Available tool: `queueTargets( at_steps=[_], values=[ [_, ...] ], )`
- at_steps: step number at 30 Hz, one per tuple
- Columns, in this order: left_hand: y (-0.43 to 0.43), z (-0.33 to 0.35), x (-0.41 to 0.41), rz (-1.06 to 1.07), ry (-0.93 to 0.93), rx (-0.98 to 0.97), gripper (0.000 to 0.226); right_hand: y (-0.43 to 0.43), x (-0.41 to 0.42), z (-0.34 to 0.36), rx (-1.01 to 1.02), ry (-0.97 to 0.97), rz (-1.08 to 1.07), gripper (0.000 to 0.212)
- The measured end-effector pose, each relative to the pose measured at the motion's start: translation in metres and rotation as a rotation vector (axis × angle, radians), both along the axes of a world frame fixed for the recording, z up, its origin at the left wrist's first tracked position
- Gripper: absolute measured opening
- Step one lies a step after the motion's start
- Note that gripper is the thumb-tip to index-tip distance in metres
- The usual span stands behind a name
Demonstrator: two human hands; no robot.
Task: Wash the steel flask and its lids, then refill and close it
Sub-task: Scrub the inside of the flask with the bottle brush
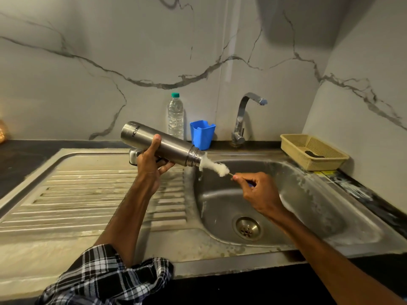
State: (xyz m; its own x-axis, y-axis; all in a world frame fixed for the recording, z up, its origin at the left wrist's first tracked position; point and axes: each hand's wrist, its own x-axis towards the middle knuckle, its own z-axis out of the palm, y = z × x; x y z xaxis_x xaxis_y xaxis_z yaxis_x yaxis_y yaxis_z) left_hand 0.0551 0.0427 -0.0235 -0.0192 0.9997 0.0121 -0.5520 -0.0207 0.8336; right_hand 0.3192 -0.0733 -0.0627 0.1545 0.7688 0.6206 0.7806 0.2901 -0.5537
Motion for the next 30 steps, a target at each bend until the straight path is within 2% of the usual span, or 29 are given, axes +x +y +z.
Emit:
queueTargets(
  at_steps=[2, 4, 6, 8, 11, 13, 15, 16, 18, 20, 22, 24, 27, 30],
  values=[
    [0.0, 0.001, 0.0, -0.018, -0.015, -0.007, 0.027, 0.0, 0.001, -0.002, 0.176, -0.247, -0.112, 0.025],
    [0.0, 0.001, 0.002, -0.031, -0.027, -0.013, 0.033, 0.0, 0.007, 0.002, 0.31, -0.476, -0.175, 0.027],
    [0.0, 0.0, 0.003, -0.024, -0.029, -0.015, 0.036, -0.002, 0.009, 0.005, 0.346, -0.556, -0.217, 0.026],
    [-0.001, 0.0, 0.003, -0.02, -0.006, -0.009, 0.031, -0.005, 0.003, 0.005, 0.206, -0.403, -0.146, 0.022],
    [-0.001, -0.002, 0.0, -0.035, 0.076, 0.028, 0.024, -0.007, 0.001, 0.015, -0.325, 0.167, 0.207, 0.017],
    [-0.003, -0.001, 0.002, -0.078, 0.109, 0.049, 0.025, -0.011, 0.008, 0.025, -0.623, 0.423, 0.337, 0.026],
    [-0.004, 0.0, 0.007, -0.123, 0.14, 0.065, 0.03, -0.015, 0.01, 0.029, -0.786, 0.528, 0.371, 0.034],
    [-0.004, -0.001, 0.01, -0.131, 0.153, 0.069, 0.035, -0.016, 0.008, 0.027, -0.802, 0.54, 0.362, 0.035],
    [-0.002, 0.0, 0.013, -0.11, 0.155, 0.061, 0.044, -0.015, -0.001, 0.022, -0.696, 0.502, 0.313, 0.032],
    [-0.001, -0.001, 0.015, -0.078, 0.126, 0.037, 0.043, -0.011, -0.008, 0.015, -0.45, 0.37, 0.233, 0.024],
    [-0.001, -0.003, 0.018, -0.063, 0.099, 0.013, 0.04, -0.006, -0.007, 0.006, -0.171, 0.116, 0.106, 0.018],
    [0.0, -0.004, 0.02, -0.053, 0.064, -0.012, 0.043, -0.004, -0.004, -0.002, -0.001, -0.141, -0.001, 0.026],
    [0.0, -0.003, 0.021, -0.051, 0.036, -0.036, 0.049, -0.004, -0.006, -0.006, 0.106, -0.419, -0.13, 0.036],
    [0.0, -0.002, 0.02, -0.08, 0.027, -0.043, 0.045, -0.006, -0.008, -0.004, 0.189, -0.546, -0.233, 0.028]
  ],
)
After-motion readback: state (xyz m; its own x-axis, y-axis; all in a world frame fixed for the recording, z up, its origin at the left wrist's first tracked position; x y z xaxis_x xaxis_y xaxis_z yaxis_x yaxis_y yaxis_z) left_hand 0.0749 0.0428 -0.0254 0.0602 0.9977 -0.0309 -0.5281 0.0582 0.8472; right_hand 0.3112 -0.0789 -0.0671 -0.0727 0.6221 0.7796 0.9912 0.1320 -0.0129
